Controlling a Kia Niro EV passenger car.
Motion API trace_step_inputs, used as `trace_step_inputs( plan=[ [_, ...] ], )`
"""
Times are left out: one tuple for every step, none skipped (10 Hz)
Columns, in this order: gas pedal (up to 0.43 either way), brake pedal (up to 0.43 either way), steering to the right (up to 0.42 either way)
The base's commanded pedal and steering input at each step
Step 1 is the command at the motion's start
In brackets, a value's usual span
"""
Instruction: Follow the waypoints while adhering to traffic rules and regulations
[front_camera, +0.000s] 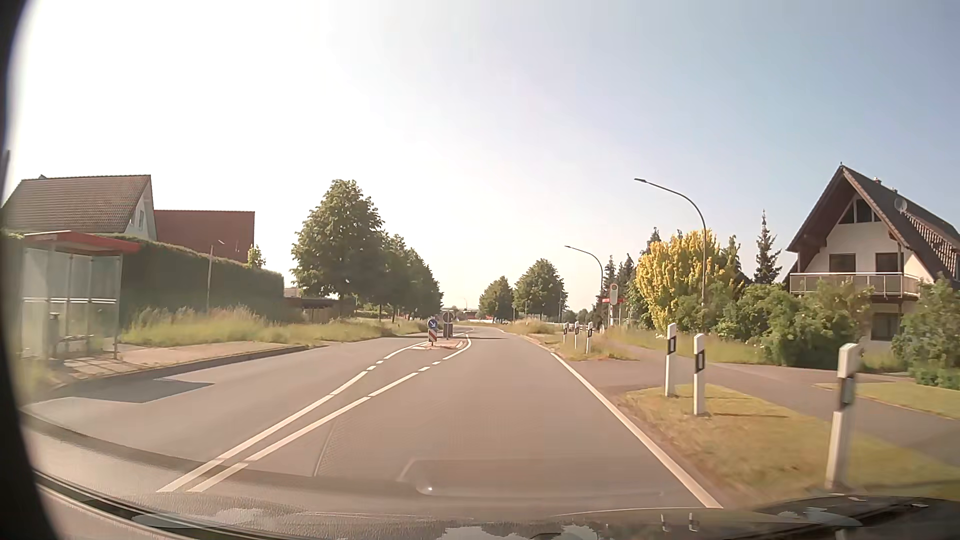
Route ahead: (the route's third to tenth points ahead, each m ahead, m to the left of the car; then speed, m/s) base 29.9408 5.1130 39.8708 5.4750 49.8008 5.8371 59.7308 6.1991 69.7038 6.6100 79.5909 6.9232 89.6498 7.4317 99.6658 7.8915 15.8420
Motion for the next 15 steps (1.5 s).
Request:
trace_step_inputs(
  plan=[
    [0.177,0.000,-0.002],
    [0.177,0.000,-0.003],
    [0.177,0.000,-0.004],
    [0.177,0.000,-0.004],
    [0.177,0.000,-0.004],
    [0.169,0.000,-0.005],
    [0.157,0.000,-0.005],
    [0.150,0.000,-0.006],
    [0.138,0.000,-0.007],
    [0.138,0.000,-0.008],
    [0.138,0.000,-0.008],
    [0.138,0.000,-0.008],
    [0.138,0.000,-0.009],
    [0.138,0.000,-0.009],
    [0.138,0.000,-0.009]
  ],
)
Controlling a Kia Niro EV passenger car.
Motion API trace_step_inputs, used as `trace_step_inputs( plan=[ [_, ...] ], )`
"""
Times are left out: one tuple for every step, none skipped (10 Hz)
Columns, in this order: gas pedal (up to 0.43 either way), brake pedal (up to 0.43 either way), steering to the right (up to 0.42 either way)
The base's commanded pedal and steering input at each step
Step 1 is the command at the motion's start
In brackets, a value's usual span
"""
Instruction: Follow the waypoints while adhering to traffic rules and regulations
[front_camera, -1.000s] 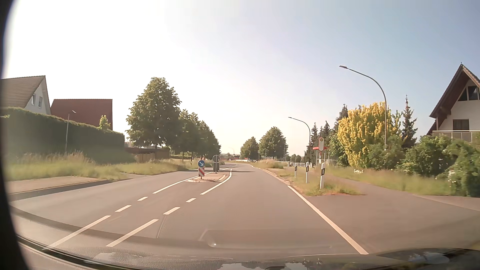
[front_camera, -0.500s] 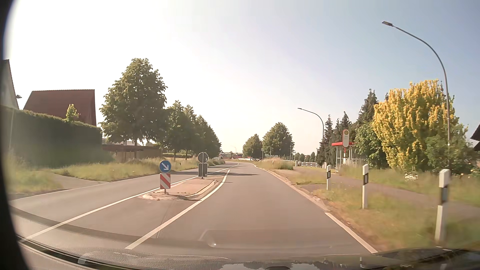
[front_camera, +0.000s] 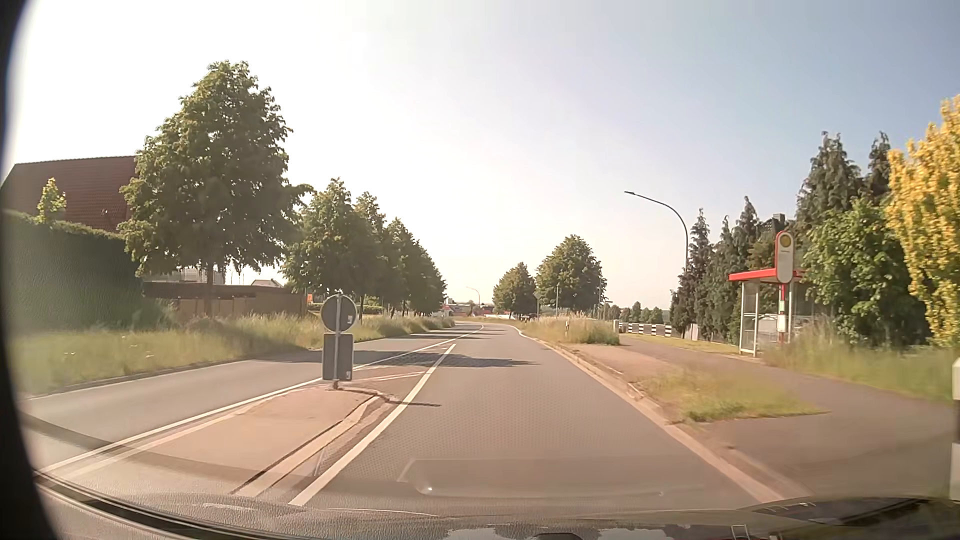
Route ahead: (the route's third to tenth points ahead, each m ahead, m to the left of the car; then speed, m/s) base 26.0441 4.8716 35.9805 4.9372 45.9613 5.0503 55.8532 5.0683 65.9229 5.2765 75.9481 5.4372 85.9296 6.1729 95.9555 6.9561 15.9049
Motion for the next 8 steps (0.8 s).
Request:
trace_step_inputs(
  plan=[
    [0.138,0.000,-0.009],
    [0.138,0.000,-0.009],
    [0.138,0.000,-0.009],
    [0.150,0.000,-0.009],
    [0.150,0.000,-0.009],
    [0.157,0.000,-0.008],
    [0.157,0.000,-0.008],
    [0.157,0.000,-0.008]
  ],
)
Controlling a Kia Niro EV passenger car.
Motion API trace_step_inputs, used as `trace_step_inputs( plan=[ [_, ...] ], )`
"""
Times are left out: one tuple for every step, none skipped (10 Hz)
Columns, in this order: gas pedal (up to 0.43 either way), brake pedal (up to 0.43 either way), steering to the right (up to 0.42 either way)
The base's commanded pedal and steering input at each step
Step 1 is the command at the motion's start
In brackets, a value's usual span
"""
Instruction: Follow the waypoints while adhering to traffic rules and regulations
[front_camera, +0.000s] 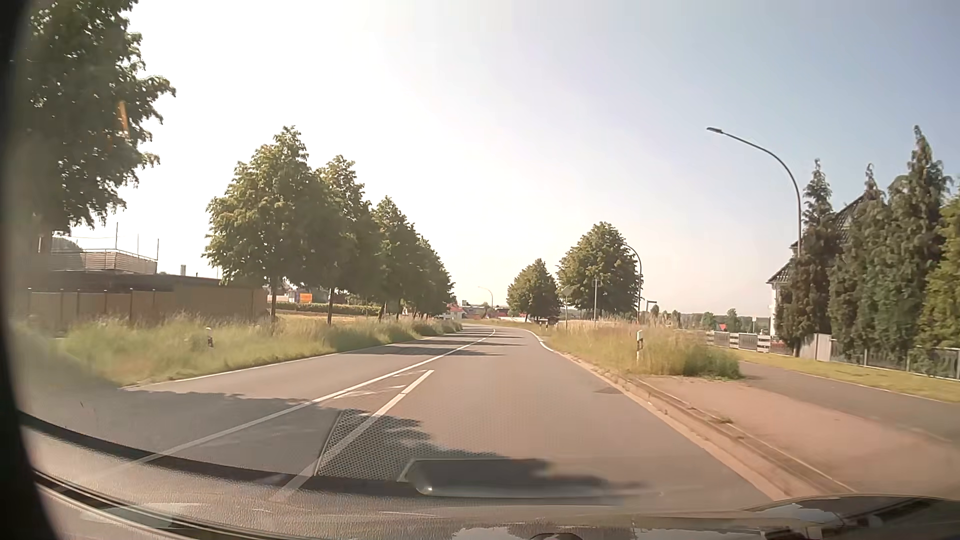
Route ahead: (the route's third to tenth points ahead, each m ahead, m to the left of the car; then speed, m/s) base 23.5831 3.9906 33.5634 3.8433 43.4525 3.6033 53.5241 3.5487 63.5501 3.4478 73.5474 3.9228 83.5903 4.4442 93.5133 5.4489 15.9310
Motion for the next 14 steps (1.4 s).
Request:
trace_step_inputs(
  plan=[
    [0.150,0.000,-0.006],
    [0.130,0.000,-0.004],
    [0.047,0.000,-0.002],
    [0.000,0.000,0.000],
    [0.000,0.000,0.003],
    [0.000,0.000,0.003],
    [0.000,0.000,0.003],
    [0.000,0.000,0.004],
    [0.000,0.000,0.005],
    [0.000,0.000,0.006],
    [0.000,0.000,0.006],
    [0.000,0.000,0.007],
    [0.000,0.000,0.007],
    [0.000,0.000,0.007]
  ],
)
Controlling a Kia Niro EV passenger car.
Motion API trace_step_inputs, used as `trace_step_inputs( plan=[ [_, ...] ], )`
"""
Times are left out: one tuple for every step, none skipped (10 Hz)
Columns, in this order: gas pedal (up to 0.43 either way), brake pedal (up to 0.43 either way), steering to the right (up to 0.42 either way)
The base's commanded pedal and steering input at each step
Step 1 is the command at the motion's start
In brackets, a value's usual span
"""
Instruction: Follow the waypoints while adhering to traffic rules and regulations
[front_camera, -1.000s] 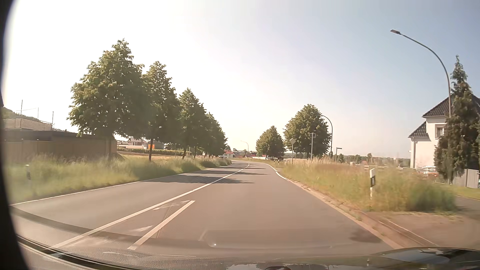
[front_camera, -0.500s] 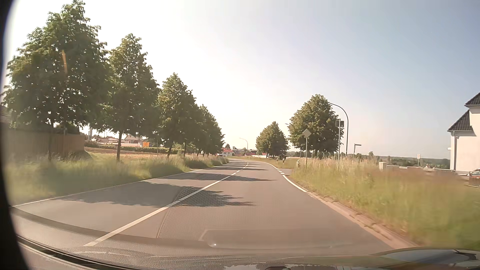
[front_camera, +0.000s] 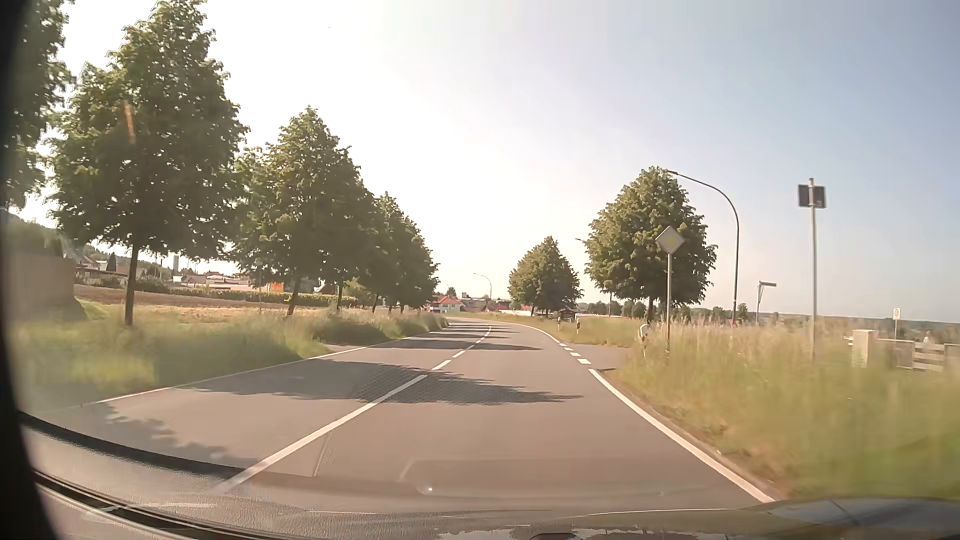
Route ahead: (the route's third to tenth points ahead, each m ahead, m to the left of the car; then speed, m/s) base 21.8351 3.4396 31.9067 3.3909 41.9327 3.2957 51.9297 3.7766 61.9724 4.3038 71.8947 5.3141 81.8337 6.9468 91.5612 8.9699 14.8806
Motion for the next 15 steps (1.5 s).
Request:
trace_step_inputs(
  plan=[
    [0.000,0.000,0.007],
    [0.000,0.000,0.007],
    [0.000,0.000,0.008],
    [0.000,0.000,0.008],
    [0.000,0.000,0.008],
    [0.000,0.000,0.008],
    [0.008,0.000,0.008],
    [0.028,0.000,0.008],
    [0.039,0.000,0.008],
    [0.039,0.000,0.008],
    [0.039,0.000,0.007],
    [0.047,0.000,0.006],
    [0.059,0.000,0.006],
    [0.067,0.000,0.006],
    [0.079,0.000,0.006]
  ],
)
